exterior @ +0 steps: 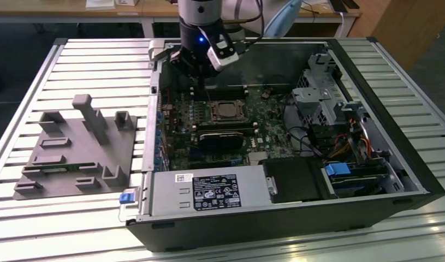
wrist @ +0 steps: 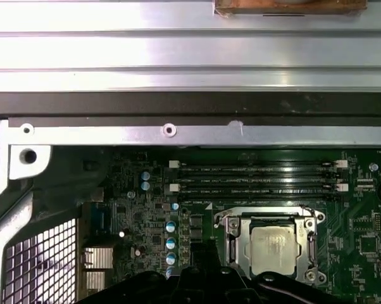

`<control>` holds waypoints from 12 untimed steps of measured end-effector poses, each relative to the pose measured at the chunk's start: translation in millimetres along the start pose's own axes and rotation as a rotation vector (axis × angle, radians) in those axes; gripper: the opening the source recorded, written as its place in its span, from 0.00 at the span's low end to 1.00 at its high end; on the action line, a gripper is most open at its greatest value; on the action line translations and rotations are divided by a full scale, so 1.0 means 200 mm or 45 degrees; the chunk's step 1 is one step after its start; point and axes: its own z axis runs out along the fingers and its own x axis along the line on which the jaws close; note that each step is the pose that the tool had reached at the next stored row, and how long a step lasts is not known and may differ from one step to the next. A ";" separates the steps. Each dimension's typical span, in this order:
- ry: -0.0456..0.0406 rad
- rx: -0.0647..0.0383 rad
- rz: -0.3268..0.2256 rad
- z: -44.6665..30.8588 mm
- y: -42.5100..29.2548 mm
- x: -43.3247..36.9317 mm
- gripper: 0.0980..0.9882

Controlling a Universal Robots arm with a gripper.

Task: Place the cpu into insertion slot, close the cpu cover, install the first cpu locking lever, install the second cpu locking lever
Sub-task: 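Install the first cpu locking lever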

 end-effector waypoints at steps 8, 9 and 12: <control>0.000 0.000 0.000 0.026 0.031 0.008 0.01; 0.000 0.000 0.000 0.029 0.034 0.008 0.01; 0.000 0.000 0.000 0.037 0.042 0.009 0.01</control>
